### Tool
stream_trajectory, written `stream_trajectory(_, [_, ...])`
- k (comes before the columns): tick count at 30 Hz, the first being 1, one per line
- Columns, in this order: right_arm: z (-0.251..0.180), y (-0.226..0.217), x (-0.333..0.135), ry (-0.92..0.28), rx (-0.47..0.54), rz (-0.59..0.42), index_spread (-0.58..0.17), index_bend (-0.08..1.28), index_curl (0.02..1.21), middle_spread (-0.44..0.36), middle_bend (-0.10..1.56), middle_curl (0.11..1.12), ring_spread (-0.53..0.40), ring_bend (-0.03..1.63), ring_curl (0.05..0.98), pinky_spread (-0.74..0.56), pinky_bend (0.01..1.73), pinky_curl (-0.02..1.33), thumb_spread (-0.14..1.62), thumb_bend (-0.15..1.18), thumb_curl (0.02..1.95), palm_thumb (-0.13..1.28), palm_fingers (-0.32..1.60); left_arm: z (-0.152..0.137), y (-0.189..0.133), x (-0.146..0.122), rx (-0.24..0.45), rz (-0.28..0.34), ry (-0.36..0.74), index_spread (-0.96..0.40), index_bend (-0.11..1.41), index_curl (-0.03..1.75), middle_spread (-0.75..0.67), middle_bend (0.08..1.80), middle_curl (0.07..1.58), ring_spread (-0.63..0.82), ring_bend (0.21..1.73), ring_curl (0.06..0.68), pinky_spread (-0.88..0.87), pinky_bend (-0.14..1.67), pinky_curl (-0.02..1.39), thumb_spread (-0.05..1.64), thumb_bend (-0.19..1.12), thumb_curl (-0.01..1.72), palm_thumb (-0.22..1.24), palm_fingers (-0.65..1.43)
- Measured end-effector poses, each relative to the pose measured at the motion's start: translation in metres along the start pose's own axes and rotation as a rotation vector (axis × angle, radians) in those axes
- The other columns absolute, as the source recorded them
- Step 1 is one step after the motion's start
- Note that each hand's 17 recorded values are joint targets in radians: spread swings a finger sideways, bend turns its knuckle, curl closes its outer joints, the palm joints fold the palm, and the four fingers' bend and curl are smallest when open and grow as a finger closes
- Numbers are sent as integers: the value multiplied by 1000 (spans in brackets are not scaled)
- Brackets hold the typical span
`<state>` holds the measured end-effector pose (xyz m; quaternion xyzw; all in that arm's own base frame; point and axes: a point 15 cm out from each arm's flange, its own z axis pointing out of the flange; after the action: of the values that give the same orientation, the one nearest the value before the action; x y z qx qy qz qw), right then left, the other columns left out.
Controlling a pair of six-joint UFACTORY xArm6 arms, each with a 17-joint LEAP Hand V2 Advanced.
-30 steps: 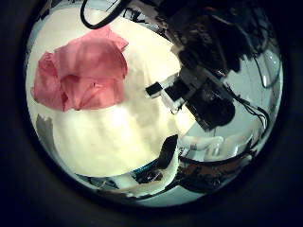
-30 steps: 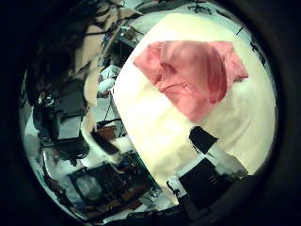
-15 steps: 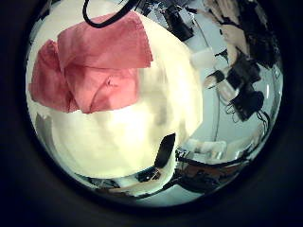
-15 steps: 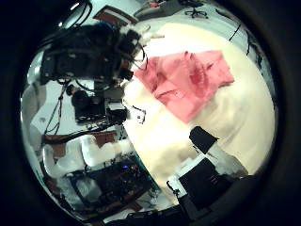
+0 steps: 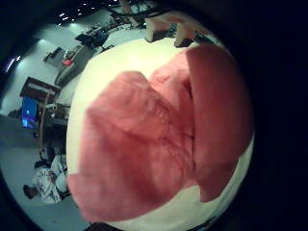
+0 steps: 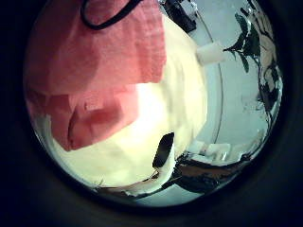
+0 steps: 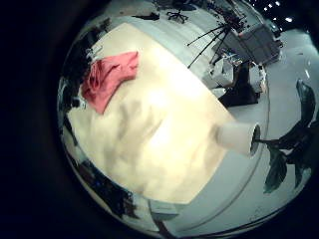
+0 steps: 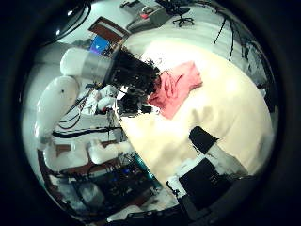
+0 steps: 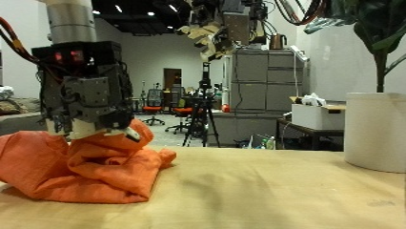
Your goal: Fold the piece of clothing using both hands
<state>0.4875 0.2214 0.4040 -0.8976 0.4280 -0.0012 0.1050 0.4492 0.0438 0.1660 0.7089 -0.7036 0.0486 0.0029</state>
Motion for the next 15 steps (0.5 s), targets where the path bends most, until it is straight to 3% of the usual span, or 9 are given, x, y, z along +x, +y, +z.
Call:
stream_trajectory(6, [-4, 8, 3, -3, -1, 14, -398, 139, 198, 10, 179, 277, 121, 481, 248, 273, 592, 288, 870, -22, 647, 935, -46, 27, 6, -28, -69, -19, -64, 68, 161, 309, 310, 166, 287, 558, 408, 224, 556, 235, 323, 939, -31, 299, 79, -43])
stream_trajectory(15, [-7, 20, 2, -5, -5, 22, -389, 144, 205, 11, 176, 276, 125, 473, 248, 273, 583, 291, 873, -22, 648, 934, -41, 44, 11, -32, -110, -25, -60, 68, 159, 301, 332, 171, 265, 570, 404, 222, 562, 238, 323, 937, -30, 295, 58, -48])
